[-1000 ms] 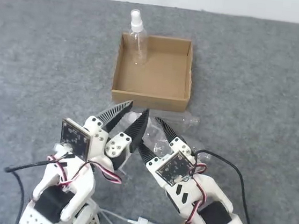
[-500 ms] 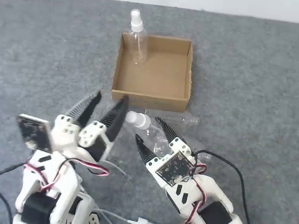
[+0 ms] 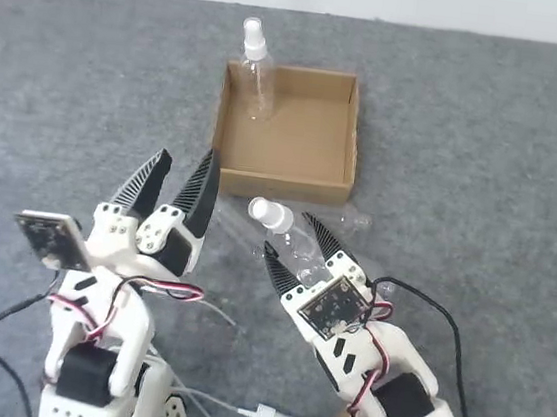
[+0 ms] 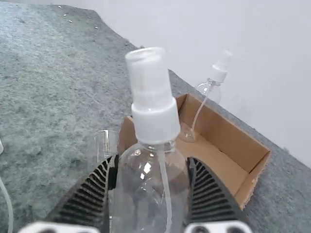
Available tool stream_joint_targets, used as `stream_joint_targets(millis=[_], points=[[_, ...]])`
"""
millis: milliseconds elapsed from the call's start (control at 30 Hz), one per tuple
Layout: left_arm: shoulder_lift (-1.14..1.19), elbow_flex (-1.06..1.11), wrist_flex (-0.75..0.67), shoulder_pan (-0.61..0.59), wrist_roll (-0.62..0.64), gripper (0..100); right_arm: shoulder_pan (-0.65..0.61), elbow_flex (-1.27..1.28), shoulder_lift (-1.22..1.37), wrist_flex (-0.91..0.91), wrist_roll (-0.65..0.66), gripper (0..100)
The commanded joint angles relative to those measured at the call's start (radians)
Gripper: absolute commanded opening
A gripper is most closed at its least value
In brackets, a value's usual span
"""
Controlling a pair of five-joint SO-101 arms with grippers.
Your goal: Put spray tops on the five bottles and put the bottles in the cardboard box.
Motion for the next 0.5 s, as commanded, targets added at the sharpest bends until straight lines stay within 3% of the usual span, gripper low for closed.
stream_joint_targets(millis=[0, 333, 467], points=[[-0.017, 0.004, -0.064, 0.0, 0.011, 21, 0.012, -0.044, -0.019, -0.001, 0.003, 0.7], [-0.014, 0.036, -0.064, 0.1, 0.003, 21, 0.01, -0.083, -0.019, -0.008, -0.003, 0.7], [-0.014, 0.056, -0.066, 0.149, -0.054, 21, 0.01, -0.112, -0.019, -0.001, -0.078, 0.7]])
